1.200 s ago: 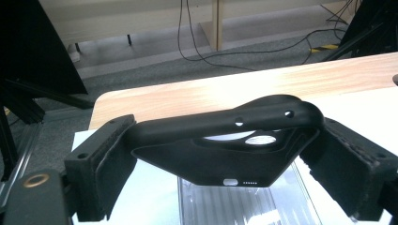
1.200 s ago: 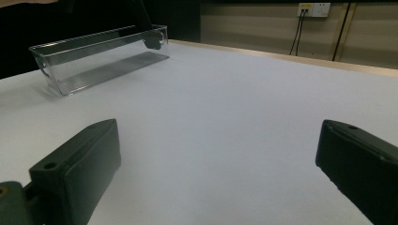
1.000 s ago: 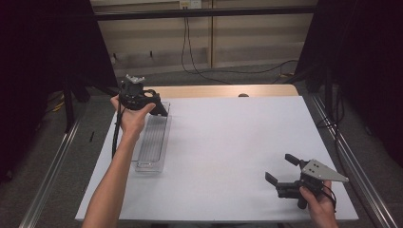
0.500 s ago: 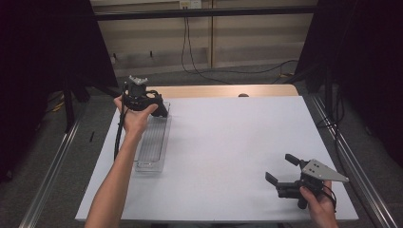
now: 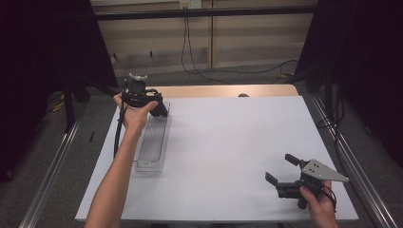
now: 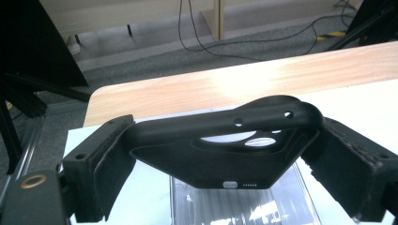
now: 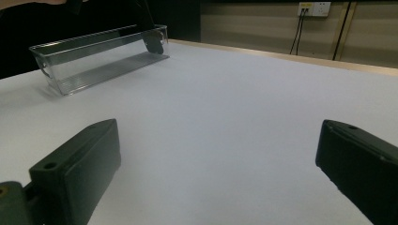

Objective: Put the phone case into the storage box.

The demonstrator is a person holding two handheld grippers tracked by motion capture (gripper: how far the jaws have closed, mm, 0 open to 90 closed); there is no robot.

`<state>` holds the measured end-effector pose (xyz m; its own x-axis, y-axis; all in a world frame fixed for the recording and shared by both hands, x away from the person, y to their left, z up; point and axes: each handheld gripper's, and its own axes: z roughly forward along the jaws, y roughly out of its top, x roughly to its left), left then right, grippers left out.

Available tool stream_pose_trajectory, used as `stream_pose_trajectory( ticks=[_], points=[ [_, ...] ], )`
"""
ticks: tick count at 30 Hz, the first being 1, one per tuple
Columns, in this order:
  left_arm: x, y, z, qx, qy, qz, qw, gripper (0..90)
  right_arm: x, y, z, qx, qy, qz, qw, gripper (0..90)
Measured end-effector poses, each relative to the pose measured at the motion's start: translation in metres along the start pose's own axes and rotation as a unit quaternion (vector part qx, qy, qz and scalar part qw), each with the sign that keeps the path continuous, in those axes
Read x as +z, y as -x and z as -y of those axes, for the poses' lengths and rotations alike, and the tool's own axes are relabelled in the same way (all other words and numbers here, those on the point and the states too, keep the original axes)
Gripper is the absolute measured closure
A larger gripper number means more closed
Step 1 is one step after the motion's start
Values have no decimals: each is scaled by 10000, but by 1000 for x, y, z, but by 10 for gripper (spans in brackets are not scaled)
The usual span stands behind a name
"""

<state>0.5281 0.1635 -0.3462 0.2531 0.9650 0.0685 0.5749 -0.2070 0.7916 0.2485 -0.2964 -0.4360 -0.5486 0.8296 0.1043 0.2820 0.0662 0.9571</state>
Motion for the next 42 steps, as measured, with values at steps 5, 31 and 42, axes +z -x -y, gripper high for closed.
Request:
stream_pose_trajectory(
  ticks=[5, 31, 42],
  points=[
    [1, 0, -1, 61, 40, 50, 10000, 109, 0, 0, 0, 14, -3, 0, 10000, 0],
    [13, 7, -8, 107, 162, 339, 9992, 125, 0, 2, 1, 12, -25, 0, 10000, 0],
    [15, 5, -9, 65, 173, 386, 9991, 126, 0, 2, 1, 20, -28, -7, 10000, 0]
  ],
)
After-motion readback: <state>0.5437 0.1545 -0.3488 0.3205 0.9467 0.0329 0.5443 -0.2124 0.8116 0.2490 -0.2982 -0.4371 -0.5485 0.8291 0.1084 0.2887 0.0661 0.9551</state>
